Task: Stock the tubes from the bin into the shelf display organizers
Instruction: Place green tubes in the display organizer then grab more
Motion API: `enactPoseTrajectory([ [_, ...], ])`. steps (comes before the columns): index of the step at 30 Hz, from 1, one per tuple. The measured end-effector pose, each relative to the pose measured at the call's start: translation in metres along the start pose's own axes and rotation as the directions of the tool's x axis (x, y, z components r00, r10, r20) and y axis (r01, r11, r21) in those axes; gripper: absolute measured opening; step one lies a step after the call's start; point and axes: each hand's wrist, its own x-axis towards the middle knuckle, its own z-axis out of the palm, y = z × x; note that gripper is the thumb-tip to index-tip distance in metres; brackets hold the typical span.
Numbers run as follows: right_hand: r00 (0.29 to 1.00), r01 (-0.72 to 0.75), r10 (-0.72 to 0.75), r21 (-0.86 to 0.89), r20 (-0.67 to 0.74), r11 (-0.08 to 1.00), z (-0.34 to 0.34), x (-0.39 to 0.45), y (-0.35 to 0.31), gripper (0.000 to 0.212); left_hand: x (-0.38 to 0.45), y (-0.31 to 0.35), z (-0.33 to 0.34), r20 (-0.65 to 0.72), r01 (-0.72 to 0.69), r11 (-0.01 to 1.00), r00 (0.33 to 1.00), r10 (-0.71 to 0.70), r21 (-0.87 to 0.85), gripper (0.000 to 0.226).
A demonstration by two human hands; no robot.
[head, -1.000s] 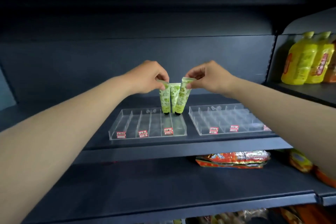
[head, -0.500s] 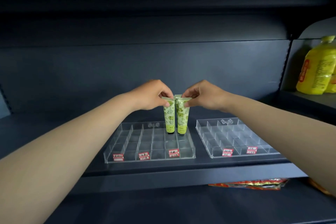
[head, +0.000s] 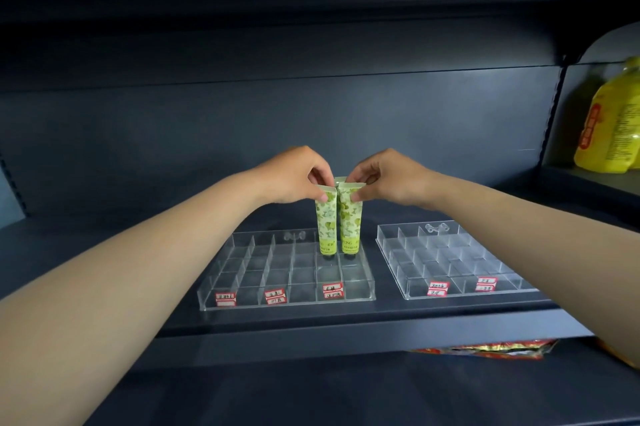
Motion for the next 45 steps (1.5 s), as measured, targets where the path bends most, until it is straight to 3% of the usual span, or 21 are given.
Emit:
enactPoseTrajectory([
  [22, 1.0, 0.026, -0.026, -0.119, 0.007, 0.993, -0.007, -0.003, -0.015, 0.019, -0.005, 0.005, -0.006, -0.06, 0.03, 0.995, 0.998, -0.025, 0.093, 0.026],
  [25, 0.998, 0.062, -0.063, -0.215, 0.002, 0.975, -0.009, -0.006, -0.018, 0.028, -0.011, 0.009, -0.009, -0.069, 0.034, 0.988, 0.997, -0.023, 0.152, 0.032],
  [31, 0.985, 0.094, -0.15, -0.467, -0.086, 0.879, -0.013, -0.033, -0.023, 0.058, -0.038, 0.023, -0.015, -0.083, 0.046, 0.94, 0.996, -0.018, 0.339, 0.068],
  [35, 0.963, 0.127, -0.233, -0.533, -0.136, 0.836, -0.007, -0.064, -0.022, 0.071, -0.066, 0.035, -0.005, -0.097, 0.007, 0.91, 0.995, 0.037, 0.414, 0.078],
  [40, 0.96, 0.139, -0.249, -0.547, -0.132, 0.826, 0.012, -0.105, -0.017, 0.079, -0.101, 0.041, 0.015, -0.125, -0.008, 0.903, 0.99, 0.069, 0.43, 0.084],
  [45, 0.903, 0.243, -0.384, -0.506, -0.194, 0.827, 0.048, -0.157, -0.007, 0.065, -0.148, 0.054, 0.054, -0.163, -0.073, 0.95, 0.978, 0.128, 0.305, 0.082],
])
